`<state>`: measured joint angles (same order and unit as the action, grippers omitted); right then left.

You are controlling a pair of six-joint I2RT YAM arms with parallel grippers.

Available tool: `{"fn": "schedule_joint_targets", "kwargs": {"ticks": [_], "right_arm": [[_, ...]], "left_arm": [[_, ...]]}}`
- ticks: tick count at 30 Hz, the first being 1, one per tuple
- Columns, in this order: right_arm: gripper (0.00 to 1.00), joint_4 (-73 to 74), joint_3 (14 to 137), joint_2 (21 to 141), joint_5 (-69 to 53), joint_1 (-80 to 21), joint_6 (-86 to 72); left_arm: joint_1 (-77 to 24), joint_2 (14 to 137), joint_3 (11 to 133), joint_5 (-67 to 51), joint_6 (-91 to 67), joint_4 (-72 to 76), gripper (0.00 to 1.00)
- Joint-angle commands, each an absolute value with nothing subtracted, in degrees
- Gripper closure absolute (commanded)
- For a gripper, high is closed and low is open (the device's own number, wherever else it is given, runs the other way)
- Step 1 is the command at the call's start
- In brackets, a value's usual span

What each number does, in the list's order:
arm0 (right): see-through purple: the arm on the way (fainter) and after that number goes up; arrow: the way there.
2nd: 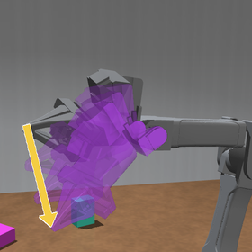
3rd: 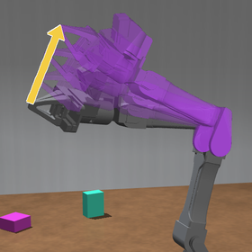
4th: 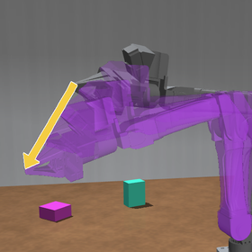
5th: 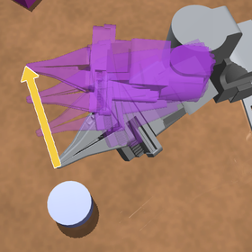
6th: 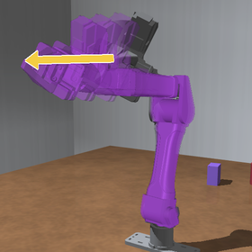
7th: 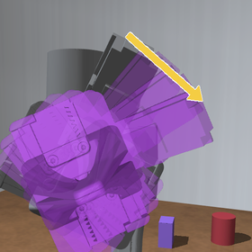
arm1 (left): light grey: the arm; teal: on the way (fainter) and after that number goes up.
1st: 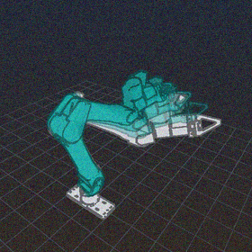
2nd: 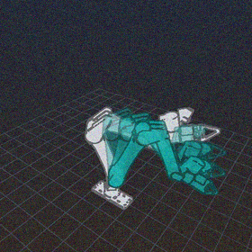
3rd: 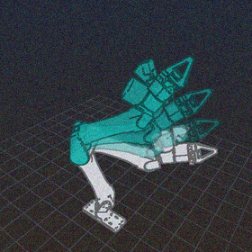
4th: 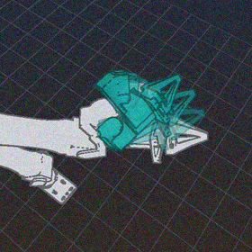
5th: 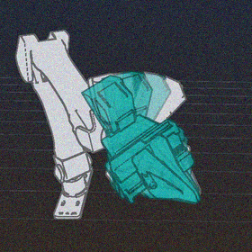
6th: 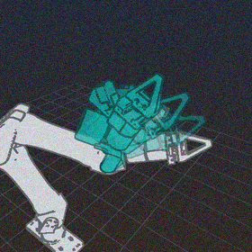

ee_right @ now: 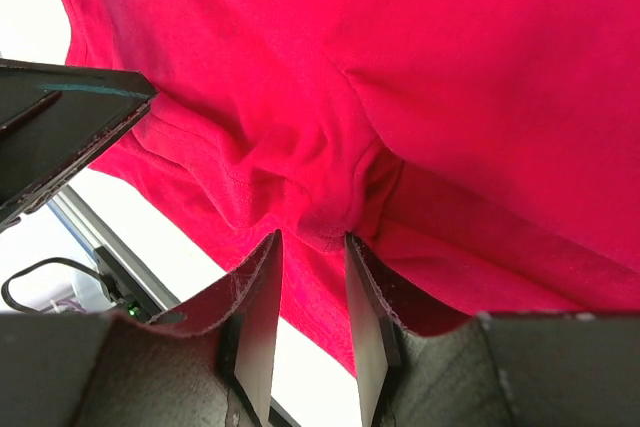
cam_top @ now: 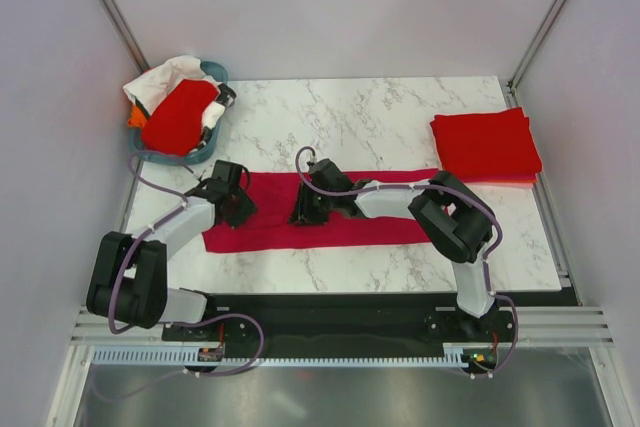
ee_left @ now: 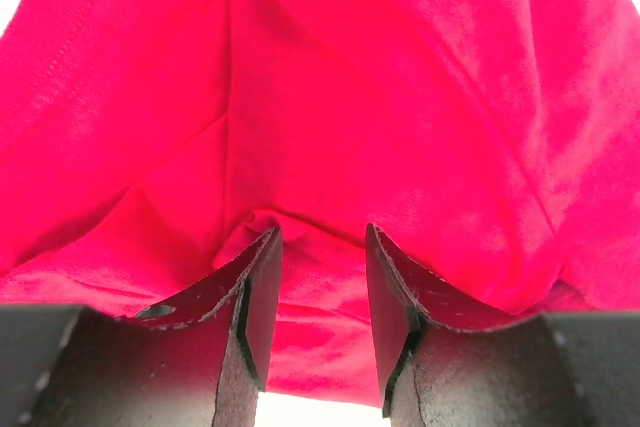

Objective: Fold and stack the t-shirts
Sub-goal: Fold the tshirt

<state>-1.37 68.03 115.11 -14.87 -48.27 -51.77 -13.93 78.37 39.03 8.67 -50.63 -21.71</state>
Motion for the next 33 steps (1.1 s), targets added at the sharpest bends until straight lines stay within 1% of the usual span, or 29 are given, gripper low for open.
{"fn": "schedule_joint_targets", "kwargs": {"ticks": [1,5,8,9,10,12,15,19,22,26,27,31,33], "right_arm": [[0.61,-1.2,68.9,116.2,-13.7,-48.8,-52.5],[0.61,-1.1,68.4,115.6,-13.5,-48.9,-52.4],[0.64,-0.9,68.6,115.6,-13.5,-48.9,-52.1],[0.71,-0.6,68.8,115.7,-13.5,-48.8,-51.9],[0.74,-0.2,69.3,115.7,-13.3,-48.8,-51.6],[0.87,-0.2,69.4,115.2,-13.2,-48.7,-51.5],[1.00,-0.2,69.3,113.9,-12.7,-48.6,-51.0],[1.00,2.5,68.4,111.2,-12.1,-47.9,-50.0],[1.00,2.4,67.2,109.5,-14.5,-46.2,-50.0],[1.00,2.5,67.6,110.3,-21.9,-43.8,-49.6],[1.00,2.5,68.3,111.4,-25.5,-43.4,-49.0],[0.98,6.8,69.6,113.6,-28.9,-41.8,-46.0],[0.92,6.8,68.6,112.7,-28.8,-41.0,-45.6]], "left_arm": [[-13.1,76.9,39.6,6.7,-50.8,-20.7,0.53],[-13.0,76.9,40.3,6.1,-49.9,-20.6,0.53],[-12.9,77.1,40.3,5.6,-50.0,-20.5,0.53],[-12.9,77.2,40.3,5.6,-50.0,-20.5,0.53],[-13.0,77.3,40.3,5.6,-50.1,-20.6,0.53],[-12.9,77.1,40.2,6.0,-49.8,-20.7,0.53],[-11.9,76.7,40.4,5.0,-49.2,-20.6,0.53],[-10.2,75.6,40.6,5.1,-48.1,-21.0,0.53],[-9.5,74.7,40.7,5.4,-47.9,-21.1,0.53],[-9.5,74.8,40.9,5.6,-48.1,-21.2,0.53],[-9.5,74.8,41.0,5.6,-48.1,-21.2,0.53],[-9.4,75.0,41.0,6.0,-47.9,-21.2,0.53],[-9.4,75.1,41.0,6.5,-47.8,-21.3,0.53]]}}
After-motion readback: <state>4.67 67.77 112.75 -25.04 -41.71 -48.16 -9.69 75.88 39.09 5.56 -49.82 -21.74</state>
